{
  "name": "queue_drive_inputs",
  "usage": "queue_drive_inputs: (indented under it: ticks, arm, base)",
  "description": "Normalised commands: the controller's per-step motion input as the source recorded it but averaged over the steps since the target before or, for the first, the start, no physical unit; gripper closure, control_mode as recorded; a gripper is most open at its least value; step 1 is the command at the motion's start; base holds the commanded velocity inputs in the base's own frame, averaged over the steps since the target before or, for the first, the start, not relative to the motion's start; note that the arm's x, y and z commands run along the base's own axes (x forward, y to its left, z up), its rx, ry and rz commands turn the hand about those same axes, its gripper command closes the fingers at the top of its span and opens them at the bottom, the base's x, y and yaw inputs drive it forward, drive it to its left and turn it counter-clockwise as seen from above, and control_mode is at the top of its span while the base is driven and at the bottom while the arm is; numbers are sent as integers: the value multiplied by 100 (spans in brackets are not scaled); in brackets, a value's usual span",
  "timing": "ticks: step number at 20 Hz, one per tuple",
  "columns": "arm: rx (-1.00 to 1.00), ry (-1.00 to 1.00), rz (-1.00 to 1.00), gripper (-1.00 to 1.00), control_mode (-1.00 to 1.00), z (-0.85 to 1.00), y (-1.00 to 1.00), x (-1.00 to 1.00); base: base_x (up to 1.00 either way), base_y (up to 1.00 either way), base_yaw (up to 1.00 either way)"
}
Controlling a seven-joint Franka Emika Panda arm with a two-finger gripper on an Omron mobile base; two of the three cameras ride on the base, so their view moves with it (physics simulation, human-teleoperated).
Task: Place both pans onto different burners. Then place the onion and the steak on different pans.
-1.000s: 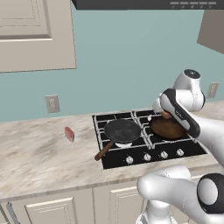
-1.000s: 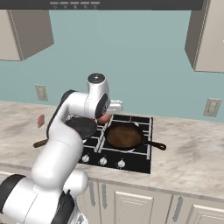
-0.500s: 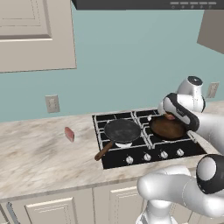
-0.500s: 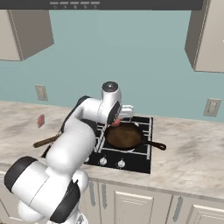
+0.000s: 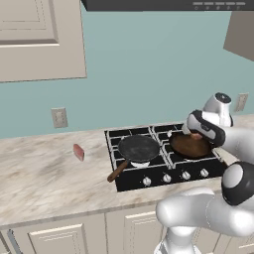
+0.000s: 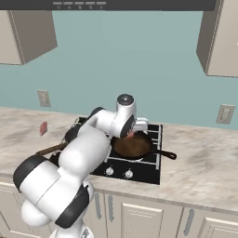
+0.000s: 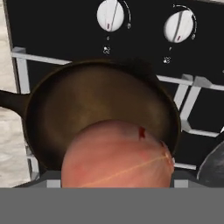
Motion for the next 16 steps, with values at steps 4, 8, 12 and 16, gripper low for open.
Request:
queue_drive_inputs:
  ticks: [4, 8, 12, 16]
  arm:
    - [0, -1, 0, 100, -100, -37, -1, 12]
    - [0, -1, 0, 100, -100, -32, -2, 15]
    - [0, -1, 0, 100, -100, -27, -2, 17]
    - [0, -1, 0, 100, -100, -28, -8, 12]
  base:
    - [0, 0, 0]
    - [0, 0, 0]
    - [0, 0, 0]
    - [0, 0, 0]
